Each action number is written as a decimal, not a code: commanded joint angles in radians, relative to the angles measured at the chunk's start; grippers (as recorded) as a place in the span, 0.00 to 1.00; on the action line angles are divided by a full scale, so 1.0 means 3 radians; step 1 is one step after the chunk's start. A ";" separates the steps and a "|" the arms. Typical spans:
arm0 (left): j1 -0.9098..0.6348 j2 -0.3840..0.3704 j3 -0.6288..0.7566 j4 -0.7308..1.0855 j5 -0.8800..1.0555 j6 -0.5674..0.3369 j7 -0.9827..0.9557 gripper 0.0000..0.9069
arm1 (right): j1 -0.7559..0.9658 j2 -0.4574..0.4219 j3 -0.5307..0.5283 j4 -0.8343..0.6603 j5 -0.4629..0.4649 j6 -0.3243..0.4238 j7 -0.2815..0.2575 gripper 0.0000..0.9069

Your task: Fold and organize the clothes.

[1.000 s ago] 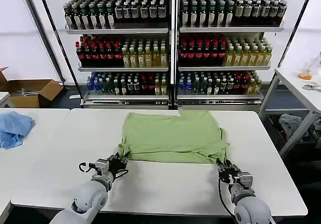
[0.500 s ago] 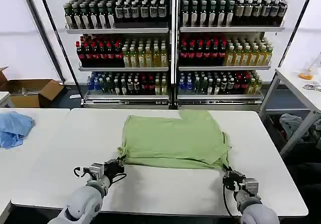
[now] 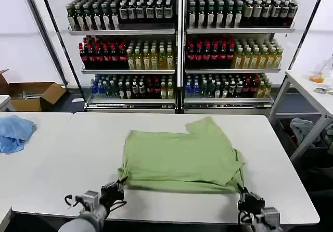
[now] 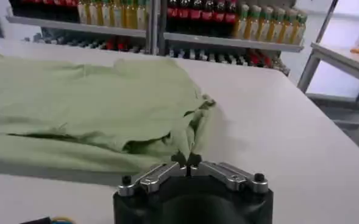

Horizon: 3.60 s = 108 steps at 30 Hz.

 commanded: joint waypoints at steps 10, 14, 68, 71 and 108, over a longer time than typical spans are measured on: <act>0.0269 0.0302 -0.0412 -0.0343 -0.0038 0.0116 -0.0044 1.00 | -0.0350 -0.0077 0.0315 0.0583 -0.0240 -0.0078 0.0051 1.00; -0.0139 0.0366 -0.0286 -0.0054 -0.0120 -0.0004 -0.0081 1.00 | 0.0077 -0.0205 0.0347 0.0412 -0.0012 -0.0092 0.0123 1.00; -0.3088 -0.0380 0.1349 0.2795 -0.0397 0.0318 -0.0048 1.00 | 0.4390 0.0582 -0.1653 -0.4048 0.0930 -0.0428 0.0006 1.00; -0.3080 -0.0382 0.1345 0.2807 -0.0477 0.0321 -0.0053 1.00 | 0.4419 0.0664 -0.1607 -0.4161 0.0938 -0.0427 0.0010 1.00; -0.2607 0.0022 0.0864 0.1841 -0.1218 0.0084 0.0164 0.02 | 0.3781 0.0236 -0.1480 -0.2670 0.0917 -0.0137 0.0074 0.00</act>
